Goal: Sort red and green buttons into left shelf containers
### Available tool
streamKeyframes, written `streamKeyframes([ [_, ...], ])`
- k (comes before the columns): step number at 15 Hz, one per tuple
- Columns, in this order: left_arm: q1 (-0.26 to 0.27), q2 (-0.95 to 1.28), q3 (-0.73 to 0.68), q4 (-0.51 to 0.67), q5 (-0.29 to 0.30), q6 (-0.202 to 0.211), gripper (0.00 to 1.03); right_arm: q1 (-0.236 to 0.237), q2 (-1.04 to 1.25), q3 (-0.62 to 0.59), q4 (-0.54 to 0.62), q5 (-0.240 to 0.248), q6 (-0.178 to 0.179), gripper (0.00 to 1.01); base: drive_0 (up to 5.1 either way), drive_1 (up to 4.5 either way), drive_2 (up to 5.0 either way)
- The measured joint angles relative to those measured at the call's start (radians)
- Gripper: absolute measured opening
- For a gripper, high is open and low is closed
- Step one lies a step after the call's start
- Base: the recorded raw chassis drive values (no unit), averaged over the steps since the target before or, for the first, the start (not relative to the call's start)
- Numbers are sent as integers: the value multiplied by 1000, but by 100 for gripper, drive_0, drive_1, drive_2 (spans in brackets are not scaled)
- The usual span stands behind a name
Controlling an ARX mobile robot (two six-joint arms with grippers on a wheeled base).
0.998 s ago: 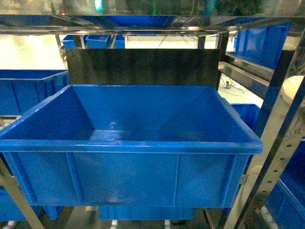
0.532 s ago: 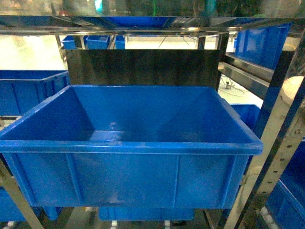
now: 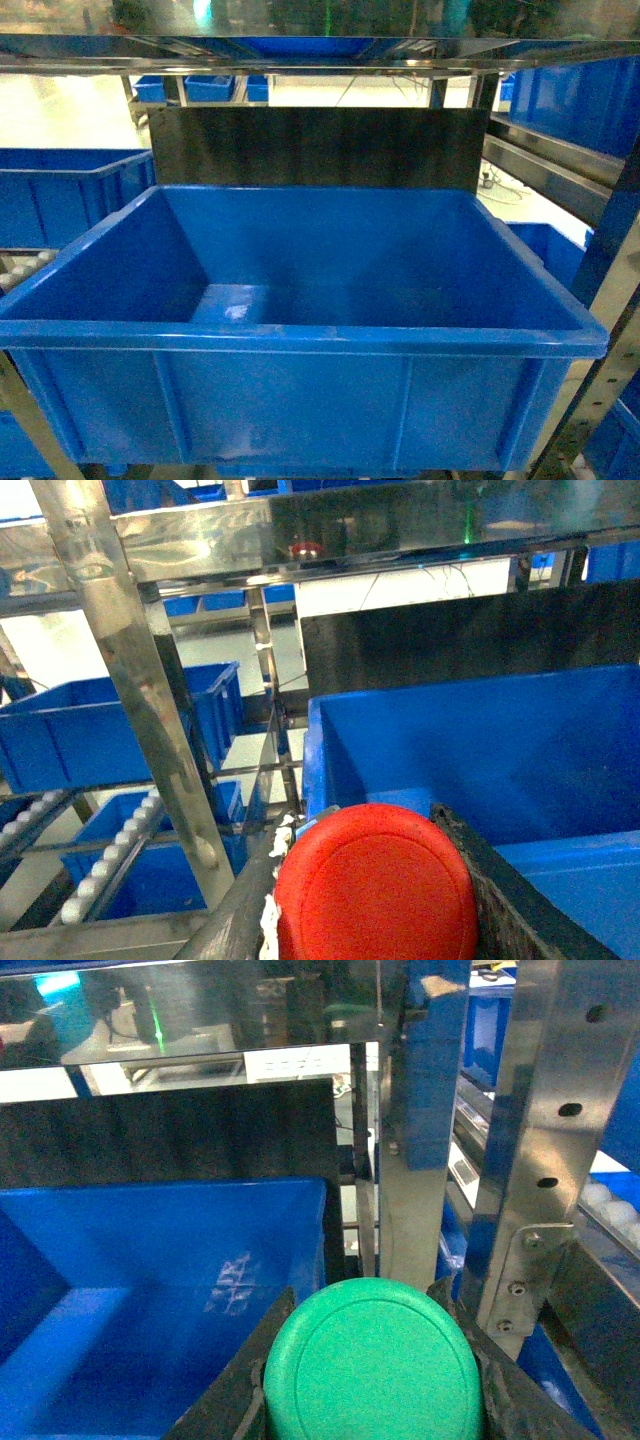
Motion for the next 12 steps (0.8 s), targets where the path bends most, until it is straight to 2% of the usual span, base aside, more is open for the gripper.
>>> streamKeyframes([
  [8,1,0,-1,-1,0,0,32,5,0,0,0,-3,0,32,0,0,0],
  [9,1,-3,-1,3,1,0,32,6,6,0,-11,9,1,32,0,0,0],
  [10,1,-2,-1,-1,3,0,32,16,31,2,14,9,17,32,0,0,0],
  [12,0,-2,-1,0,4,0,32,77,93,20,17,-12,58,32,0,0,0],
])
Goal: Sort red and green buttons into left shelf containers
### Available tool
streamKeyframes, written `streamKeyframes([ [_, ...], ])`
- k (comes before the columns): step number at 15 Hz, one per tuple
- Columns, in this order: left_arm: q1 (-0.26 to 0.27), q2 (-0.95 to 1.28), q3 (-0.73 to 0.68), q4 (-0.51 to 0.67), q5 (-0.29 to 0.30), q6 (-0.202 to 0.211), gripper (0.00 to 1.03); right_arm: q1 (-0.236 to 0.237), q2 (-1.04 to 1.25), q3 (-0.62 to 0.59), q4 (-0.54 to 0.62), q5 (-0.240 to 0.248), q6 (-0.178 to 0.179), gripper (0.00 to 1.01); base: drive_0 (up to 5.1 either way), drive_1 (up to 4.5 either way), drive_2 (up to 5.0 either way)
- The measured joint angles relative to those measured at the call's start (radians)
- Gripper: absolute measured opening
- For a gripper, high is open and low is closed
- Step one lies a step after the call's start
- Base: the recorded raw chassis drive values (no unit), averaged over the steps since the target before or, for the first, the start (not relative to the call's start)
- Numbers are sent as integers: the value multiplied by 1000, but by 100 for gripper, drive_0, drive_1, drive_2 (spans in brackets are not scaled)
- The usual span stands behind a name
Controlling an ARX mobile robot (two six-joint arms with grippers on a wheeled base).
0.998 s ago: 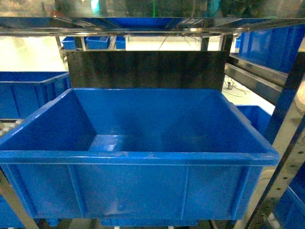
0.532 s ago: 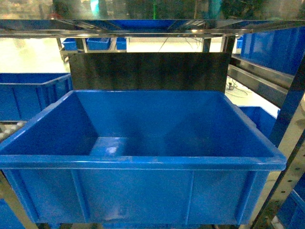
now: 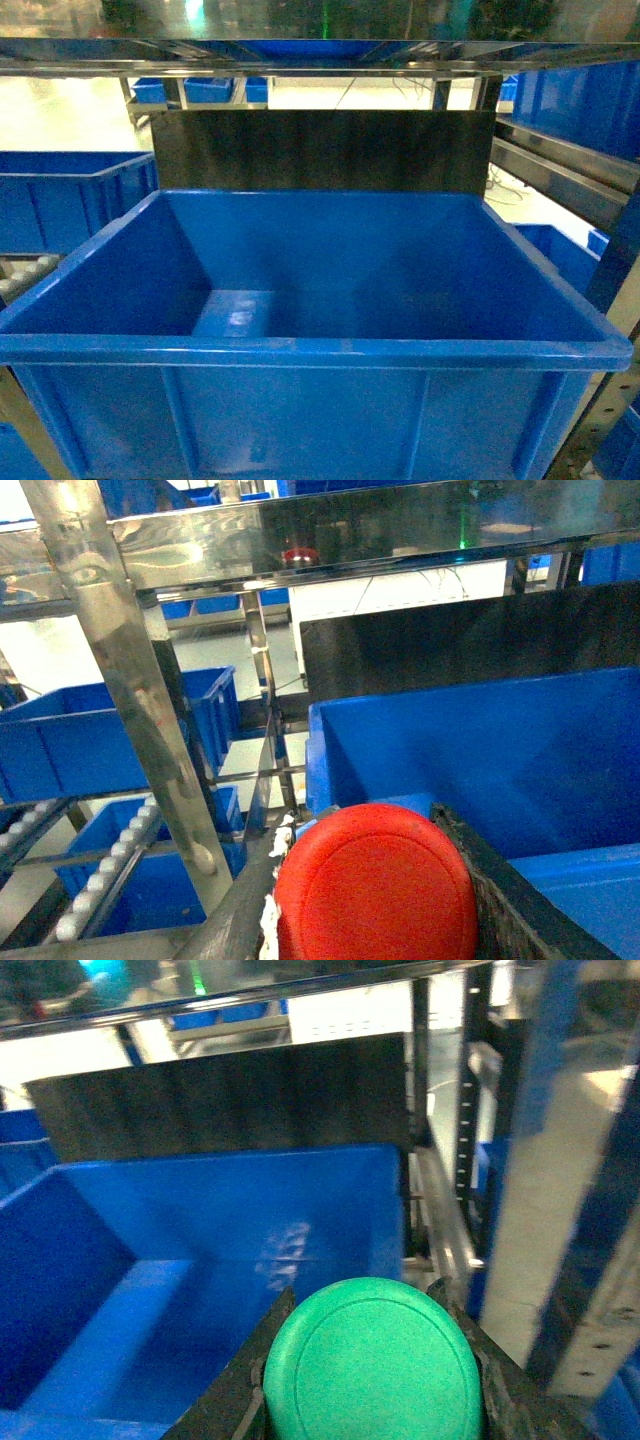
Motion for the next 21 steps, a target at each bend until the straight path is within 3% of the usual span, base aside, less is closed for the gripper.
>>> streamKeyframes([
  [2,0,0,0,-2,0,0,32,80,18,11,9,-40,17,32,0,0,0],
  [3,0,0,0,0,0,0,32,129,18,23,-3,-28,16,32,0,0,0],
  [5,0,0,0,0,0,0,32,181,28,38,-29,19,11,32,0,0,0],
  [19,0,0,0,0,0,0,32,187,34,41,-31,41,11,32,0,0,0],
  [21,0,0,0,0,0,0,32,270,199,137,69,116,5,32,0,0,0],
])
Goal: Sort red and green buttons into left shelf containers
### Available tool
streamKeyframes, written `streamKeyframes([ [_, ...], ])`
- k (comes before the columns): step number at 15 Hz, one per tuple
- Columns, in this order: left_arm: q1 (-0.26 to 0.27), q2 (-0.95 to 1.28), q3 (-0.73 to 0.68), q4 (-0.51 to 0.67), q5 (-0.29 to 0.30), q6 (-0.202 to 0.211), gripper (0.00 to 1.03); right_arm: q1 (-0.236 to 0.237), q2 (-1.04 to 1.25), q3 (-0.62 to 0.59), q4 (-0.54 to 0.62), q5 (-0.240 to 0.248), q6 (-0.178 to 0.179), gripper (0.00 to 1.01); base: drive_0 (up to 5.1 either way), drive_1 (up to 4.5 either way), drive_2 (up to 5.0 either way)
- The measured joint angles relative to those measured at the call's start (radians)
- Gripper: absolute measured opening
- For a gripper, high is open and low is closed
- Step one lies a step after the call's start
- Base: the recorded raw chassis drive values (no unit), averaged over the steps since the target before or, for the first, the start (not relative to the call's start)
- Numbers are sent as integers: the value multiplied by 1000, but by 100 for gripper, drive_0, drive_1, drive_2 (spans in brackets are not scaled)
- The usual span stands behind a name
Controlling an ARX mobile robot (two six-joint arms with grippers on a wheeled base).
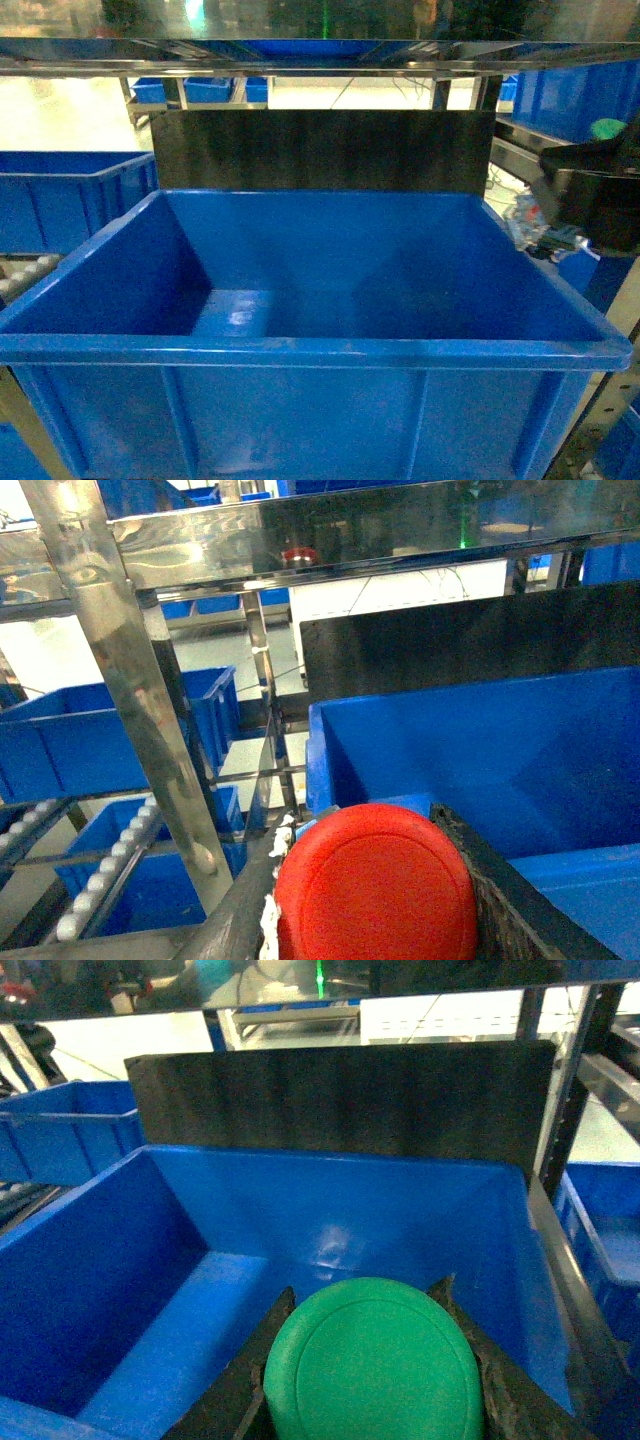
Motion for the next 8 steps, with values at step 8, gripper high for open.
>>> streamKeyframes([
  [8,0,0,0,0,0,0,32,-49,336,111,86,-29,2,32,0,0,0],
])
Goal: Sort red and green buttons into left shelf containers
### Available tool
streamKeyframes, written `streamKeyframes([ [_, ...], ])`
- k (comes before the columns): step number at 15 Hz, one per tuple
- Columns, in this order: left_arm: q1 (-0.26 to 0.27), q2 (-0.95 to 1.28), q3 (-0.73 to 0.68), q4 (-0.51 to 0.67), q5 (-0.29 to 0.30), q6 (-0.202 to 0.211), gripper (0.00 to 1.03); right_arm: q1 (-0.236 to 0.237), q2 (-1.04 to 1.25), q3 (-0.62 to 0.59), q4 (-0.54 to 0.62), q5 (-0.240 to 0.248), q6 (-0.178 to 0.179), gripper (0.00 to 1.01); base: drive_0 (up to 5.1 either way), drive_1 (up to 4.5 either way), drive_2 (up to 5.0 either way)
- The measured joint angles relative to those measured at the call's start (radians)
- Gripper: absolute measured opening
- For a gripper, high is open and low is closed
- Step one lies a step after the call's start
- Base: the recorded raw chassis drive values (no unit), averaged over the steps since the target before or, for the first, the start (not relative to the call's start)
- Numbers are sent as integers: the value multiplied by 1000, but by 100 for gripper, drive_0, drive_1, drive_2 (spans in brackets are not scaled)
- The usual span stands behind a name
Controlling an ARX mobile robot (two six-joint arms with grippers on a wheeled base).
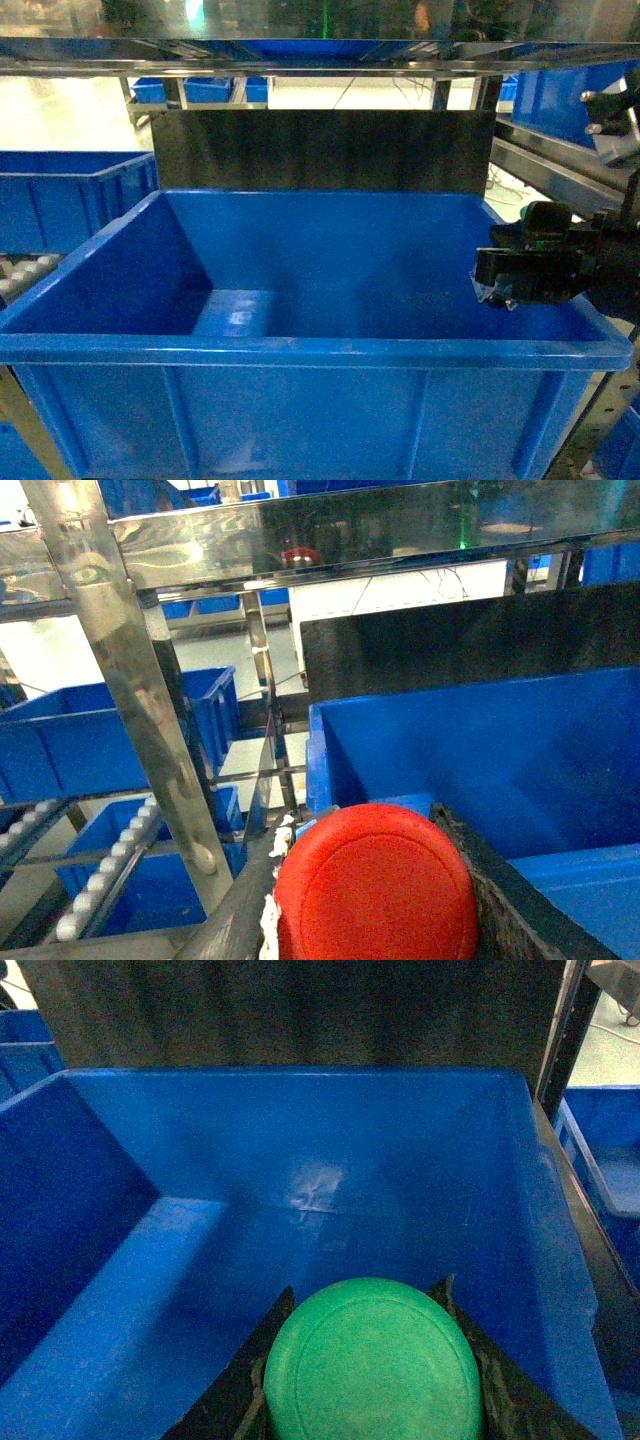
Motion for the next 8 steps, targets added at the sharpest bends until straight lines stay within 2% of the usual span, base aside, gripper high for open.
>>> streamKeyframes([
  [2,0,0,0,0,0,0,32,-13,32,18,6,0,3,32,0,0,0],
  [8,0,1,0,2,0,0,32,-17,32,20,10,2,3,99,0,0,0],
])
